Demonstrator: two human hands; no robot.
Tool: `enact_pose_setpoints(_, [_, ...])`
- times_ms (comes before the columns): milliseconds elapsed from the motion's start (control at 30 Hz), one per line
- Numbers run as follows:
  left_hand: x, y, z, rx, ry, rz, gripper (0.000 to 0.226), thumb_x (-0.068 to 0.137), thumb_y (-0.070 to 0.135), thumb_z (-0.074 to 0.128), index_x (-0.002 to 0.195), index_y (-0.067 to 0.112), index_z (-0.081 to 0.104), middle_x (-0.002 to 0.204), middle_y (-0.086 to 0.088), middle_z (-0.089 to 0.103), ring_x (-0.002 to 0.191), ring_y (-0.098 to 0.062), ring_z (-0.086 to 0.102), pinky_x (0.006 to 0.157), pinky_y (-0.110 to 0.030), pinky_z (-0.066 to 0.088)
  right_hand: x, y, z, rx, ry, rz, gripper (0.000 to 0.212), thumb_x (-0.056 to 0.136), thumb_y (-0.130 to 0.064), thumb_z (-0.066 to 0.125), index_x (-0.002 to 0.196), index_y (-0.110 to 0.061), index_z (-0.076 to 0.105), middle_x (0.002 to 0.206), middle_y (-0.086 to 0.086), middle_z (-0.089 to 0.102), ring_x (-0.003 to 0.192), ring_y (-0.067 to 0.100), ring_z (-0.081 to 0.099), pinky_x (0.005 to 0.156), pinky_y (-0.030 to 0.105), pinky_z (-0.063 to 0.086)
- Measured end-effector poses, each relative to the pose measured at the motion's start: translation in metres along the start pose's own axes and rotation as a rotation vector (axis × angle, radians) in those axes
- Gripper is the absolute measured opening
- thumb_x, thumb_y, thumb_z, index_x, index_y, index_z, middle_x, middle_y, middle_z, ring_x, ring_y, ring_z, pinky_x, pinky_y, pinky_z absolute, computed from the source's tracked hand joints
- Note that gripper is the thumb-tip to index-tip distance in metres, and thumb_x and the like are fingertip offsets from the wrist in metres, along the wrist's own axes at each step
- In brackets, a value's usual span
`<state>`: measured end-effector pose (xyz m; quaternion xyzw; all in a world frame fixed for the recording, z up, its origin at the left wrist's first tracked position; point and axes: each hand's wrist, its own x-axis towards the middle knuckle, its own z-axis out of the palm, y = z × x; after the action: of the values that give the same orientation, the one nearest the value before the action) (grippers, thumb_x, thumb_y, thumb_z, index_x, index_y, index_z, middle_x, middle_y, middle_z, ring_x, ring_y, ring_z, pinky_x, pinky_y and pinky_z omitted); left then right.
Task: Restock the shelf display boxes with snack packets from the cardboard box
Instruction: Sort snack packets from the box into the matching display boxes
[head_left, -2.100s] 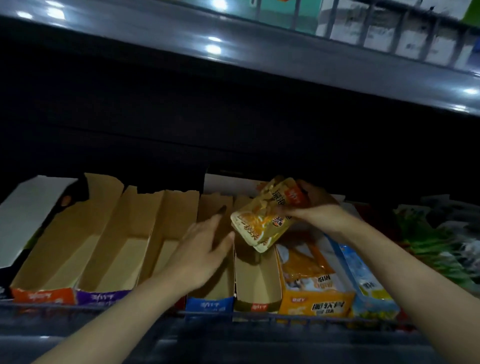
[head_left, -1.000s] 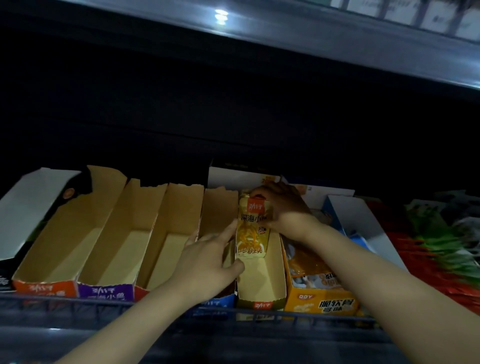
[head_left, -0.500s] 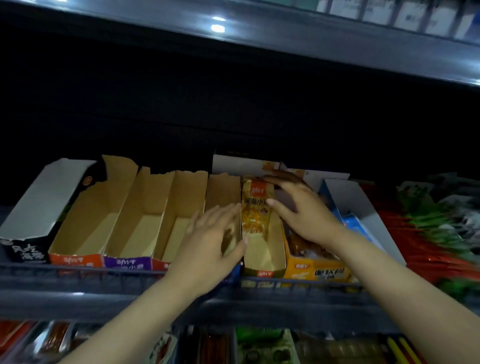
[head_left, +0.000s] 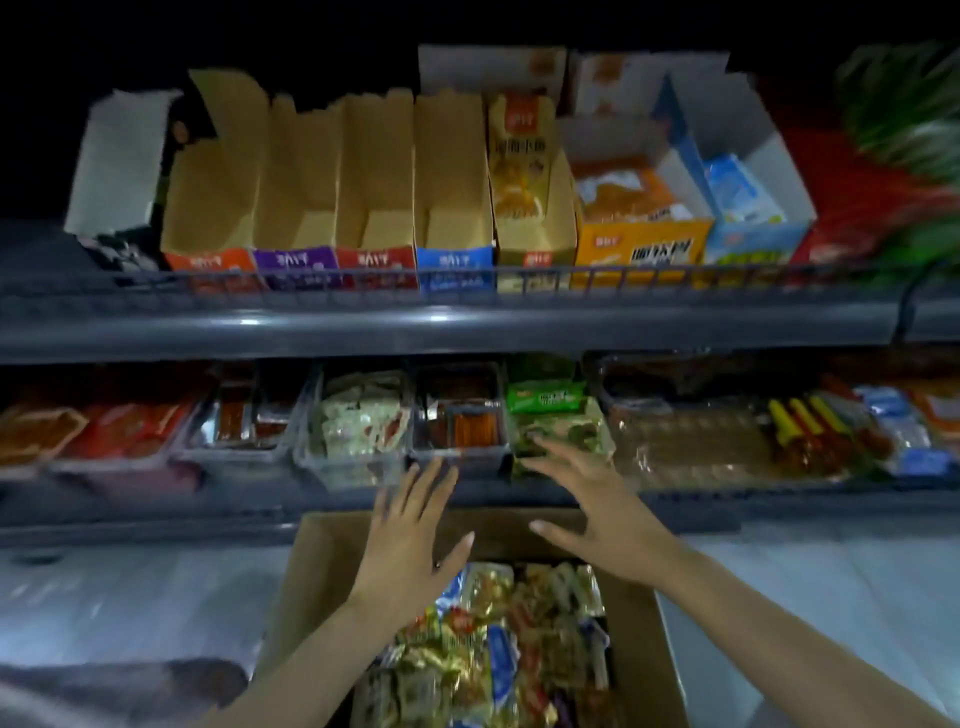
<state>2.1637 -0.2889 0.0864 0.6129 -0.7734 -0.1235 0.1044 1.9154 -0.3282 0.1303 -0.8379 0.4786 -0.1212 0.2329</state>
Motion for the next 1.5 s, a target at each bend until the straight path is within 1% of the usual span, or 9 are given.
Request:
enact_pose_setpoints(100, [-0.009, -0.008, 0.039, 0.044, -0.261, -0.140, 0.102, 0.066, 0.085, -0.011, 0.151, 0.030, -0.007, 0.158, 0.010, -0.014, 0.148, -0.018, -0.001, 0.120, -0.042, 0.003, -0.011, 0.028, 0.057, 0.145, -0.121, 0.190, 0.067, 0.087, -0.053, 0.059, 0.145, -0.035, 0.030, 0.156, -0.016, 0.014, 0.145, 0.011, 0.016, 0.116, 0.038, 0.027])
enact_pose_setpoints(200, [-0.012, -0.010, 0.061, 0.028, -0.424, -0.277, 0.088, 0.084, 0.076, 0.021, 0.153, 0.026, -0.003, 0.161, 0.005, -0.004, 0.147, -0.023, 0.010, 0.118, -0.042, 0.012, -0.017, 0.047, 0.099, 0.279, -0.142, 0.332, 0.069, 0.085, -0.046, 0.065, 0.144, -0.025, 0.036, 0.156, -0.015, 0.006, 0.144, 0.012, 0.021, 0.115, 0.031, 0.029])
enact_pose_setpoints(367, [-0.011, -0.013, 0.083, -0.005, -0.529, -0.394, 0.078, 0.093, 0.058, 0.041, 0.153, 0.027, 0.000, 0.161, 0.001, 0.001, 0.146, -0.028, 0.013, 0.118, -0.043, 0.015, -0.025, 0.048, 0.145, -0.019, -0.107, 0.163, 0.061, 0.090, -0.043, 0.058, 0.144, -0.030, 0.034, 0.158, -0.014, -0.011, 0.145, 0.014, 0.012, 0.117, 0.040, 0.023])
enact_pose_setpoints(567, [-0.002, -0.008, 0.097, -0.076, -0.524, -0.405, 0.076, 0.093, 0.058, 0.040, 0.152, 0.030, 0.003, 0.161, 0.005, 0.007, 0.145, -0.025, 0.017, 0.117, -0.047, 0.017, -0.037, 0.093, 0.195, 0.234, -0.390, 0.414, 0.092, 0.077, -0.038, 0.077, 0.149, -0.037, 0.021, 0.159, -0.012, -0.012, 0.148, 0.022, -0.006, 0.119, 0.042, 0.017])
enact_pose_setpoints(767, [-0.009, -0.021, 0.105, -0.048, -0.535, -0.410, 0.076, 0.092, 0.061, 0.041, 0.152, 0.029, 0.008, 0.160, 0.003, 0.011, 0.146, -0.025, 0.015, 0.115, -0.042, 0.022, -0.018, 0.129, 0.206, 0.000, -0.498, 0.499, 0.118, 0.075, -0.037, 0.079, 0.152, -0.026, -0.009, 0.160, 0.001, -0.017, 0.146, 0.026, -0.017, 0.119, 0.040, 0.000])
enact_pose_setpoints(1000, [-0.019, -0.028, 0.114, -0.062, -0.593, -0.473, 0.079, 0.089, 0.065, 0.041, 0.152, 0.029, 0.009, 0.161, 0.002, 0.009, 0.148, -0.025, 0.004, 0.117, -0.042, 0.020, -0.026, 0.127, 0.224, -0.178, -0.498, 0.476, 0.133, 0.065, -0.037, 0.085, 0.151, -0.019, -0.014, 0.155, 0.015, 0.009, 0.144, 0.032, 0.012, 0.118, 0.041, 0.011])
enact_pose_setpoints(1167, [-0.018, -0.019, 0.111, -0.116, -0.613, -0.486, 0.078, 0.092, 0.058, 0.043, 0.153, 0.027, 0.006, 0.161, 0.000, 0.008, 0.147, -0.023, 0.013, 0.115, -0.036, 0.023, -0.051, 0.119, 0.239, -0.176, -0.488, 0.516, 0.121, 0.072, -0.036, 0.081, 0.151, -0.021, -0.010, 0.158, 0.014, 0.002, 0.145, 0.034, 0.007, 0.119, 0.041, 0.013])
enact_pose_setpoints(1267, [-0.022, -0.018, 0.113, -0.115, -0.657, -0.486, 0.082, 0.090, 0.060, 0.046, 0.153, 0.026, 0.006, 0.160, 0.000, 0.013, 0.144, -0.024, 0.022, 0.114, -0.037, 0.028, -0.048, 0.119, 0.238, -0.123, -0.453, 0.553, 0.124, 0.072, -0.038, 0.080, 0.151, -0.018, -0.013, 0.159, 0.012, -0.017, 0.146, 0.034, -0.014, 0.119, 0.044, 0.003])
enact_pose_setpoints(1500, [-0.031, -0.018, 0.121, -0.036, -0.718, -0.446, 0.090, 0.086, 0.065, 0.049, 0.153, 0.026, 0.003, 0.161, 0.000, 0.004, 0.147, -0.024, 0.012, 0.116, -0.040, 0.023, -0.030, 0.128, 0.235, -0.159, -0.470, 0.526, 0.139, 0.066, -0.042, 0.083, 0.147, -0.015, -0.026, 0.154, 0.012, -0.031, 0.141, 0.032, -0.028, 0.115, 0.045, -0.011])
